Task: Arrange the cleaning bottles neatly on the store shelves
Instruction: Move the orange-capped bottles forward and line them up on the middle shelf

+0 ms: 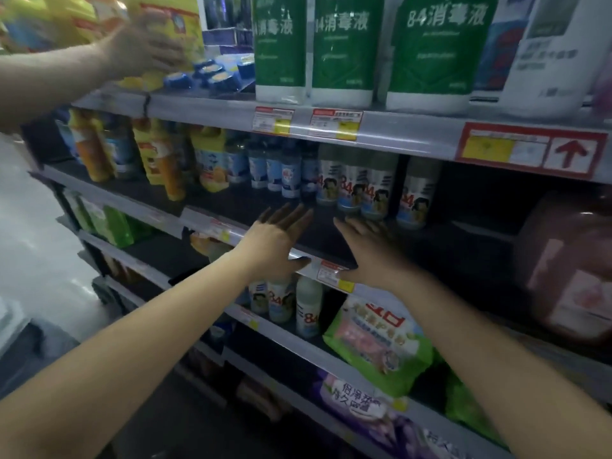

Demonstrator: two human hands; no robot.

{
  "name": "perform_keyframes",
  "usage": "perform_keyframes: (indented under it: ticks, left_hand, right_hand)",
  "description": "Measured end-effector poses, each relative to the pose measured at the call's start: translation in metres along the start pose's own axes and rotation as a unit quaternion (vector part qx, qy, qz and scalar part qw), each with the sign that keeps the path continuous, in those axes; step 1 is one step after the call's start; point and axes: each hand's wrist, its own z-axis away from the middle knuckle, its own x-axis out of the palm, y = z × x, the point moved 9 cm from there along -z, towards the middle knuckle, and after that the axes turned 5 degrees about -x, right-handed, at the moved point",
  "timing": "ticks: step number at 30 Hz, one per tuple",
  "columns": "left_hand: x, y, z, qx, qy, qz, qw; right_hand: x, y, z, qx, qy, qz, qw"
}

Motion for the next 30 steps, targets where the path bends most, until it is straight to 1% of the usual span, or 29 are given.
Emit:
perform_keyframes:
  ticks: [2,5,10,14,16,18,19,21,23,27,30]
  left_hand:
    - [0.009,-0.002,-0.006,0.024,0.007,0.012,1.000]
    - [0.021,0.000,-0.014,0.050,-0.006,0.025,0.998]
    - [0.033,0.003,-0.018,0.060,-0.028,0.027,0.997]
    - [0.039,0.000,-0.003,0.057,-0.022,0.043,0.997]
    - [0.040,-0.004,0.008,0.058,0.002,0.062,0.996]
    - [0.041,-0.009,0.020,0.057,0.034,0.071,0.995]
    - [0.043,-0.012,0.027,0.054,0.036,0.066,0.996]
    - [0.053,-0.017,0.041,0.047,0.031,0.045,0.997]
    - [0.066,-0.020,0.057,0.033,0.024,0.047,0.998]
    - [0.089,-0.021,0.079,0.025,0.027,0.078,0.996]
    - [0.117,-0.022,0.079,0.025,-0.011,0.094,0.995]
  right_hand:
    - [0.004,-0.003,-0.004,0.026,-0.009,0.016,0.999]
    - [0.011,-0.009,-0.004,0.051,-0.029,0.038,0.998]
    - [0.023,-0.017,-0.003,0.060,-0.059,0.050,0.995]
    - [0.031,-0.032,0.002,0.039,-0.071,0.052,0.995]
    - [0.036,-0.044,0.005,0.019,-0.072,0.049,0.996]
    - [0.039,-0.057,0.007,-0.007,-0.056,0.047,0.997]
    - [0.042,-0.062,0.009,-0.020,-0.045,0.044,0.998]
    - [0.049,-0.074,0.016,-0.050,-0.017,0.030,0.998]
    - [0.059,-0.085,0.024,-0.077,-0.002,0.005,0.997]
    - [0.088,-0.100,0.035,-0.104,-0.026,-0.011,0.994]
    - [0.110,-0.093,0.038,-0.083,-0.059,-0.015,0.995]
